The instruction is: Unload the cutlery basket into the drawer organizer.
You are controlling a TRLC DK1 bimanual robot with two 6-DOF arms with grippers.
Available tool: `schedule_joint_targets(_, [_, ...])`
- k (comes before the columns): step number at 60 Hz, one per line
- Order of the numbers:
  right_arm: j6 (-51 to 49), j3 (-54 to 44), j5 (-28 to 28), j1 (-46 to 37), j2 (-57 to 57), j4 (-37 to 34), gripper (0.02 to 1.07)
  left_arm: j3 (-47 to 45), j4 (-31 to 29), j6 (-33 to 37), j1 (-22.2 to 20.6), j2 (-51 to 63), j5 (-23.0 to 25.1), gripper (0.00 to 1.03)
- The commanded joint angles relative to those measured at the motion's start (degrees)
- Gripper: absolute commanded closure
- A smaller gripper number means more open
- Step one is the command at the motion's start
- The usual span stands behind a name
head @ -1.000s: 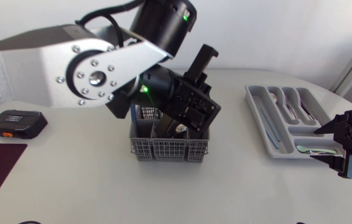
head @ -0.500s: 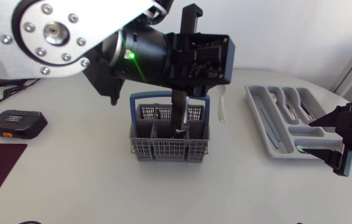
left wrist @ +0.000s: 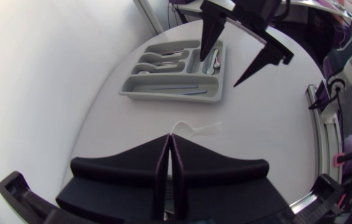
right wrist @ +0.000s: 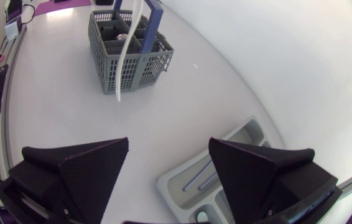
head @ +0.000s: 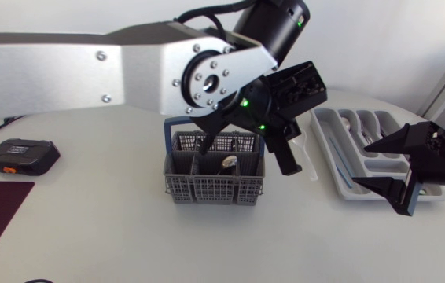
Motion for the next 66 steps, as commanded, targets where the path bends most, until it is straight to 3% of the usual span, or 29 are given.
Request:
schedule_joint_targets(1, [7.16, -3.00, -0.02, 2.64, -2.23, 2.48, 0.14, 3.46, -0.18, -8.18, -0.25, 2.55, 0.23, 1.00])
schedule_joint_targets(11, [16.74, -4.40, 3.15, 9.15, -4.26, 5.73, 0.14, 7.24, -0.36, -18.02, 0.54, 5.27, 0.58, 1.00])
schedule_joint_targets(19, [23.60, -6.25, 7.98, 14.86, -5.84, 12.15, 0.15, 9.53, -1.68, -24.87, 0.72, 7.12, 0.58, 1.00])
schedule_joint_targets(29, [30.01, -8.97, 20.02, 24.00, -6.45, 21.73, 0.23, 12.43, -4.75, -31.73, 1.95, 8.44, 1.55, 1.00])
schedule_joint_targets(45, [33.79, -10.38, 32.15, 32.70, -4.78, 31.66, 0.52, 12.69, -6.34, -36.56, 3.53, 9.32, 4.80, 1.00])
schedule_joint_targets(50, [34.06, -10.12, 32.77, 33.49, -3.20, 32.19, 0.60, 12.78, -6.51, -37.00, 3.80, 9.23, 5.06, 1.00])
schedule_joint_targets(58, [34.14, -9.76, 32.59, 33.67, -2.23, 33.15, 0.81, 12.95, -6.95, -37.36, 3.80, 9.05, 5.33, 1.00])
schedule_joint_targets(66, [34.06, -9.59, 32.33, 33.67, -2.06, 33.33, 0.90, 12.78, -7.13, -37.53, 3.97, 8.96, 6.03, 1.00])
